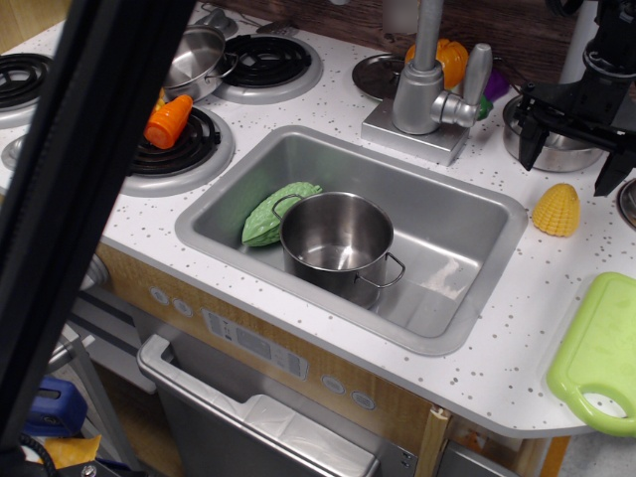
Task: Put corn in pot which is in sink
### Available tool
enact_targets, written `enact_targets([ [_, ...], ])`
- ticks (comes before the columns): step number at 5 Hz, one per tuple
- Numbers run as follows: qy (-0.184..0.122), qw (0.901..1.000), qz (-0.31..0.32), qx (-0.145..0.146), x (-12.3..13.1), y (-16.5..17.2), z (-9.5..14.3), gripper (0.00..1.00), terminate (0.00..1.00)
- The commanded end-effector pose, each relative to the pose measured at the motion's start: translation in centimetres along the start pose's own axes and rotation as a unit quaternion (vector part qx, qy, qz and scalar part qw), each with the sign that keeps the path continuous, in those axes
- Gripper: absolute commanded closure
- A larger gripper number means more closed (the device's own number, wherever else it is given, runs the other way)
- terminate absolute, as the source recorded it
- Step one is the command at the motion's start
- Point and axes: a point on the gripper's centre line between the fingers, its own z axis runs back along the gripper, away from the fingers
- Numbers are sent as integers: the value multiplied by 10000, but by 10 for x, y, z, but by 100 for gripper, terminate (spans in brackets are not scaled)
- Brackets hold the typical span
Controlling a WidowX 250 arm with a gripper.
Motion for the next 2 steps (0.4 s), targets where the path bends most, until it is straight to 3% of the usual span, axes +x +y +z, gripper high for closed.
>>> enact_targets([
  [1,0,10000,0,0,0,0,0,0,0],
  [2,-88,9999,-66,-11,5,0,-2,0,0],
])
